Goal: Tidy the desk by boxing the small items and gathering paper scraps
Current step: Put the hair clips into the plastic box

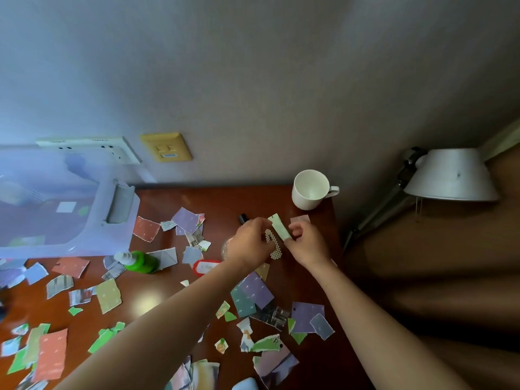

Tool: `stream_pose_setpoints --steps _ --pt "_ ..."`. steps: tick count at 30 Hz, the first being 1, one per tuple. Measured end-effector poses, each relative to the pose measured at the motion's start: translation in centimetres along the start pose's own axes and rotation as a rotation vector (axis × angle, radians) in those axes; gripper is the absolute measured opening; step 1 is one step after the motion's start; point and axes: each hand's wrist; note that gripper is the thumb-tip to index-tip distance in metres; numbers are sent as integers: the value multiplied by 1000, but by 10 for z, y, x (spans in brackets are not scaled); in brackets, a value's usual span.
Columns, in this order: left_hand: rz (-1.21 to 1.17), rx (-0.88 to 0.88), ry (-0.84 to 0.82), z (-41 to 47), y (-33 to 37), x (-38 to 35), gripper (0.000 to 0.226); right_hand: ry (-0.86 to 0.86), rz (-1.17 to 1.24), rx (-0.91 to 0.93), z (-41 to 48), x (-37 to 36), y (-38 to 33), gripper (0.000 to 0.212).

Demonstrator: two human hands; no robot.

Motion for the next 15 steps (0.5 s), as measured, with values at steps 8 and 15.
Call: stream_pose_setpoints --steps 8,15 --pt "386 -306 -54 17 -6 -9 43 -15 -106 71 17 -5 4 34" --pt "675 -447 -26 20 -13 -10 51 -40 -145 35 17 -6 4 29"
Point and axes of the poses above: each hand's wrist, its own z-axis towards the middle knuckle, its own x-axis out of the back of the hand, y = z × x, and after that the axes turned 12 degrees about z, right-handed
